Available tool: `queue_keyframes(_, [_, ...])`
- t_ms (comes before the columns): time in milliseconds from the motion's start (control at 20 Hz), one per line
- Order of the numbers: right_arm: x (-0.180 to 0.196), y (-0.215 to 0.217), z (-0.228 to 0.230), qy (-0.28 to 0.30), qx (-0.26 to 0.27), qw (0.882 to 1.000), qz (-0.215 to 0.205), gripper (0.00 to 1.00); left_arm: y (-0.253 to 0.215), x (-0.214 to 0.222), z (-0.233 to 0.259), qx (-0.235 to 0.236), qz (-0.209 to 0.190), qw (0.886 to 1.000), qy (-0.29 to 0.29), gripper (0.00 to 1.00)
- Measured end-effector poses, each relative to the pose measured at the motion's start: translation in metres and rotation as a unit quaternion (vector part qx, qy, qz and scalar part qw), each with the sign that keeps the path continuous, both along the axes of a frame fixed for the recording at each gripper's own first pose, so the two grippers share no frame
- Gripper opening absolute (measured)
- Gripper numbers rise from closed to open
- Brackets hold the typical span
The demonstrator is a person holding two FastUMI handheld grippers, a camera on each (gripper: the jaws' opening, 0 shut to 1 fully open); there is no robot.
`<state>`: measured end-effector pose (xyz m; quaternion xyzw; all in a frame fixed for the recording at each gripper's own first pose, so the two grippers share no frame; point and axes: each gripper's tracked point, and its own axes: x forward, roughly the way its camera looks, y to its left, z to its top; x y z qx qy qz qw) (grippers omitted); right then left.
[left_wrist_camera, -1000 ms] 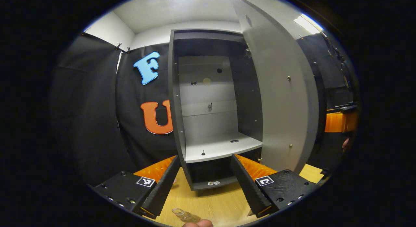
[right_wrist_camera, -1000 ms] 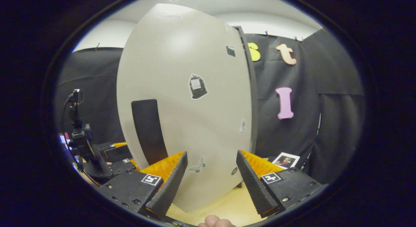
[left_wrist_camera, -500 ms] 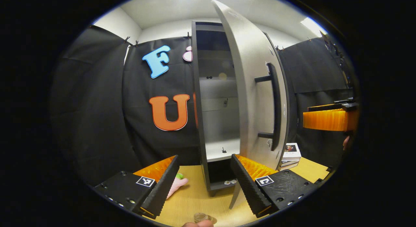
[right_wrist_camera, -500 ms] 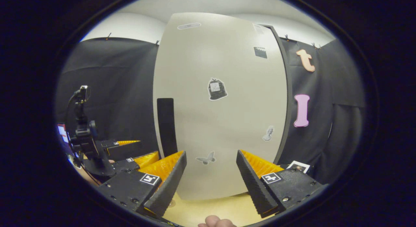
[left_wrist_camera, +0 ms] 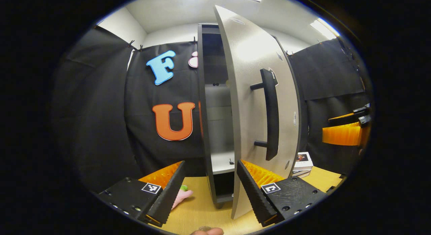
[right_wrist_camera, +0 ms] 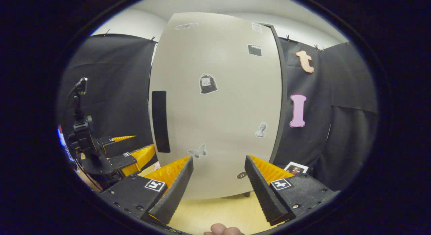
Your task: Open the cabinet door with the right hand, grasp the bottle in the cabinet with the left hand and place it on the coaster, then close the cabinet door with the right hand.
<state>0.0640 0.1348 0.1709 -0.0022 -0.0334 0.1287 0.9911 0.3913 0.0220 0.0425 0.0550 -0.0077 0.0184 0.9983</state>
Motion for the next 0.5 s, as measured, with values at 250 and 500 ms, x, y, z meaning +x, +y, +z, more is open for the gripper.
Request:
queue_keyframes(250, [0.01,-0.035,0.012,-0.008,0.041,0.999,0.007,0.94,-0.004,0.013,-0.003,0.001,0.014,1.0,0.004,0.96])
queue_keyframes(500, [0.006,-0.068,0.007,-0.004,0.062,0.998,0.003,0.99,-0.006,0.048,-0.018,0.025,0.026,0.999,0.04,0.96])
